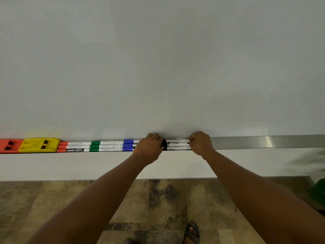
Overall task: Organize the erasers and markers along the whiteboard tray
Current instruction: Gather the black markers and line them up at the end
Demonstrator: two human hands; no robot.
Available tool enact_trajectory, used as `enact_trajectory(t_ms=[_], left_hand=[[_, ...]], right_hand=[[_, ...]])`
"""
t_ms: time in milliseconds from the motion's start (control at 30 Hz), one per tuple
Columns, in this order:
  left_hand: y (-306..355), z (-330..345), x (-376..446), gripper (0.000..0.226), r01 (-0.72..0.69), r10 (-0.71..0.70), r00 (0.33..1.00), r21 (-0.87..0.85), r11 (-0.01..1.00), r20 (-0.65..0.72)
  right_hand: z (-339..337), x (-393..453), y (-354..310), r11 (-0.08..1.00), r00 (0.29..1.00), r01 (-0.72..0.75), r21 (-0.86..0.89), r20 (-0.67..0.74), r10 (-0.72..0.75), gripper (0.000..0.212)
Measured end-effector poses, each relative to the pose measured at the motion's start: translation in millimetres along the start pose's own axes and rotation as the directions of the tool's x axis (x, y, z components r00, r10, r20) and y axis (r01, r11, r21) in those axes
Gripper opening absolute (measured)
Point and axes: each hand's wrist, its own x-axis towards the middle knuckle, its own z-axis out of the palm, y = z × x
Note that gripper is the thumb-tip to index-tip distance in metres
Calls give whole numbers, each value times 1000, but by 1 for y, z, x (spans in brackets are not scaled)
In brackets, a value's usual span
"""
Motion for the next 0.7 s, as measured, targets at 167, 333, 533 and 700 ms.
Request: enact_trajectory(t_ms=[167,333,533,700], left_hand=[[-3,-3,-3,28,-14,14,999,-5,1000,30],[-4,-6,-4,30,-21,20,999,9,1000,46],[-1,-9,-8,31,0,-3,998,46,999,67],[4,-10,-16,33,38,-40,999,35,999,34]], right_hand=[[0,2,0,992,997,-71,108,-4,72,20],[-1,-1,-1,989,997,-75,129,-8,77,20],[-2,-11,0,999,999,11,37,-42,-10,25],[-1,-15,2,999,999,4,40,-50,-2,26]])
